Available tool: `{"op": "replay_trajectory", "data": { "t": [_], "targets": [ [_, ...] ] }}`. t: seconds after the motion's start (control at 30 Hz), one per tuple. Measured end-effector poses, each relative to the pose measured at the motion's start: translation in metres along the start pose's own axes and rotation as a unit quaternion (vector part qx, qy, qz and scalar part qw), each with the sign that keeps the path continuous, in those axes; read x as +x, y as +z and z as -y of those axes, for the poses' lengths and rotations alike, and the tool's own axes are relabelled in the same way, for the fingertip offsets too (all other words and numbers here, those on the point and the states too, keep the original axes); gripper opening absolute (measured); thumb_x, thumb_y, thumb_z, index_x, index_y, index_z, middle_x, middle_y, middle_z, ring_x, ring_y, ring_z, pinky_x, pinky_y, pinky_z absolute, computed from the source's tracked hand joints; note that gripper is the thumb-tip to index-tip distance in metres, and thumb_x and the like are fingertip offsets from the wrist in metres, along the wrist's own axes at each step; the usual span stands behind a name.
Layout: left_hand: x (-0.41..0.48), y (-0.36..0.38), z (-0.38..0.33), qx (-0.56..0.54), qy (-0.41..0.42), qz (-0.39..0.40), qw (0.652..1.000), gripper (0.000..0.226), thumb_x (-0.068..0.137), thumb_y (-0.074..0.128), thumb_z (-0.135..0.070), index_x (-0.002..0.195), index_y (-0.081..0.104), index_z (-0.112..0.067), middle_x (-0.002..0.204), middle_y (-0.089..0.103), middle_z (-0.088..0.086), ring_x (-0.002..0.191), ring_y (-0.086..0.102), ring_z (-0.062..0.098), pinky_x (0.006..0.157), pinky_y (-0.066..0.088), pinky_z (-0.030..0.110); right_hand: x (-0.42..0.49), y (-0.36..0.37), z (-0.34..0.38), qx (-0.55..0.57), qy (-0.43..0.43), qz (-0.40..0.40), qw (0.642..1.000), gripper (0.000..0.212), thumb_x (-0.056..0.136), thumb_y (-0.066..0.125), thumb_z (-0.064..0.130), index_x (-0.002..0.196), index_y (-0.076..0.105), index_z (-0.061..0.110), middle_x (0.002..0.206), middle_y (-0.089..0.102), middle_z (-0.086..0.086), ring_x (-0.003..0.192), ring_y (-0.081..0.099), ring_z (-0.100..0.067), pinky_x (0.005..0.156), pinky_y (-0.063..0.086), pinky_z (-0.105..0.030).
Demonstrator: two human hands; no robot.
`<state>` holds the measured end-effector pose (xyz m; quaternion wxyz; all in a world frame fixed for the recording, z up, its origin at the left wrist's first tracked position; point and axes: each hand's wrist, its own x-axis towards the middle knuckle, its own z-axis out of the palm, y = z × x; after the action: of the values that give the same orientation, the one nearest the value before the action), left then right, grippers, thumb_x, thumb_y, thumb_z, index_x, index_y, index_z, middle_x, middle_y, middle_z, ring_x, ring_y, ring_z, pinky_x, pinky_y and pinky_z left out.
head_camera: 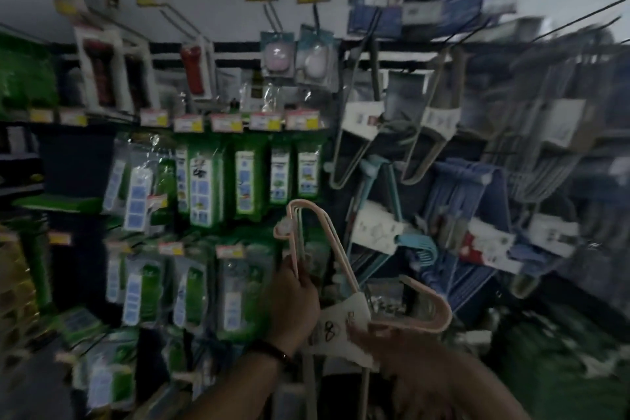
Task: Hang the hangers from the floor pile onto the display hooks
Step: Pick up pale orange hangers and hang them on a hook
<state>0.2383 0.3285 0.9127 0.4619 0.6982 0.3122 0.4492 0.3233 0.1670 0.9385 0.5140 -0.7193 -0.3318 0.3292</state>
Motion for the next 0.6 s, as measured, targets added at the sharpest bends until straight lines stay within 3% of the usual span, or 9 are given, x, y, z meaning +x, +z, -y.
{"op": "replay_trajectory", "data": {
  "t": [0.03, 0.1, 0.2, 0.27, 0.33, 0.37, 0.47, 0.5, 0.6],
  "targets": [
    [0.003, 0.012, -0.009, -0.005, 0.014, 0.001, 1.000, 0.027, 0.111, 0.044, -0.029, 0.129, 0.060, -0.017, 0.101, 0.071, 0.005, 0.080, 0.065, 0.027, 0.061, 0.047, 0.030, -0.009, -0.019, 0.015, -0.022, -0.014, -0.018, 0.999, 0.021, 0.103, 0.061, 0.033, 0.107, 0.073, 0.017, 0.078, 0.074, 0.000, 0.065, 0.069, -0.015, 0.082, 0.063, -0.048],
    [0.009, 0.038, -0.029, 0.000, 0.049, 0.002, 0.999, 0.028, 0.111, 0.045, -0.026, 0.131, 0.059, -0.012, 0.096, 0.067, 0.007, 0.070, 0.056, 0.021, 0.054, 0.042, 0.021, -0.026, -0.057, 0.045, -0.089, -0.072, -0.067, 0.991, 0.016, 0.101, 0.064, 0.035, 0.101, 0.072, 0.020, 0.079, 0.071, -0.004, 0.067, 0.066, -0.020, 0.075, 0.061, -0.048],
    [0.015, 0.082, -0.065, 0.008, 0.097, 0.022, 0.995, 0.016, 0.110, 0.048, -0.015, 0.120, 0.059, -0.009, 0.086, 0.062, 0.006, 0.062, 0.053, 0.016, 0.047, 0.042, 0.015, -0.023, -0.102, 0.087, -0.343, -0.172, -0.251, 0.889, 0.038, 0.096, 0.057, 0.061, 0.103, 0.057, 0.024, 0.088, 0.066, 0.003, 0.074, 0.063, -0.016, 0.061, 0.052, -0.037],
    [0.021, 0.116, -0.086, -0.003, 0.127, 0.040, 0.991, 0.013, 0.107, 0.050, -0.014, 0.113, 0.060, -0.020, 0.085, 0.063, 0.003, 0.066, 0.060, 0.017, 0.059, 0.054, 0.018, 0.000, -0.127, 0.106, -0.364, -0.189, -0.244, 0.879, 0.051, 0.089, 0.060, 0.067, 0.114, 0.047, 0.026, 0.100, 0.061, 0.002, 0.080, 0.060, -0.018, 0.064, 0.048, -0.034],
    [0.030, 0.149, -0.110, -0.013, 0.139, 0.048, 0.989, 0.017, 0.106, 0.048, -0.016, 0.108, 0.058, -0.029, 0.087, 0.065, 0.000, 0.075, 0.069, 0.019, 0.069, 0.064, 0.041, 0.033, -0.154, 0.115, -0.362, -0.173, -0.233, 0.886, 0.050, 0.091, 0.061, 0.061, 0.119, 0.047, 0.023, 0.106, 0.060, -0.003, 0.079, 0.058, -0.019, 0.067, 0.051, -0.034],
    [0.037, 0.165, -0.120, -0.027, 0.151, 0.049, 0.987, 0.016, 0.107, 0.047, -0.017, 0.107, 0.058, -0.029, 0.086, 0.065, -0.001, 0.076, 0.071, 0.018, 0.068, 0.065, 0.043, 0.045, -0.168, 0.118, -0.371, -0.185, -0.253, 0.874, 0.043, 0.095, 0.058, 0.056, 0.118, 0.049, 0.021, 0.107, 0.062, -0.005, 0.080, 0.059, -0.021, 0.070, 0.054, -0.036],
    [0.053, 0.204, -0.161, -0.046, 0.206, 0.033, 0.977, 0.012, 0.110, 0.043, -0.021, 0.107, 0.055, -0.022, 0.083, 0.062, -0.010, 0.070, 0.066, -0.009, 0.065, 0.054, 0.013, 0.070, -0.215, 0.133, -0.428, -0.225, -0.338, 0.808, 0.025, 0.106, 0.045, 0.038, 0.108, 0.054, 0.014, 0.102, 0.065, -0.010, 0.083, 0.062, -0.028, 0.073, 0.058, -0.043],
    [0.058, 0.214, -0.173, -0.053, 0.223, 0.029, 0.973, 0.013, 0.111, 0.043, -0.026, 0.110, 0.055, -0.021, 0.083, 0.062, -0.012, 0.070, 0.064, -0.011, 0.062, 0.050, 0.010, 0.077, -0.231, 0.138, -0.431, -0.230, -0.355, 0.797, 0.021, 0.107, 0.046, 0.033, 0.104, 0.054, 0.015, 0.099, 0.066, -0.009, 0.080, 0.062, -0.026, 0.069, 0.057, -0.041],
    [0.081, 0.245, -0.198, -0.007, 0.287, 0.007, 0.958, 0.040, 0.103, 0.037, -0.045, 0.110, 0.061, -0.014, 0.085, 0.069, 0.001, 0.073, 0.066, 0.009, 0.066, 0.053, 0.037, 0.095, -0.270, 0.154, -0.399, -0.239, -0.384, 0.798, 0.015, 0.103, 0.052, 0.022, 0.091, 0.054, 0.015, 0.088, 0.065, -0.007, 0.074, 0.063, -0.022, 0.063, 0.056, -0.037]
  ]
}}
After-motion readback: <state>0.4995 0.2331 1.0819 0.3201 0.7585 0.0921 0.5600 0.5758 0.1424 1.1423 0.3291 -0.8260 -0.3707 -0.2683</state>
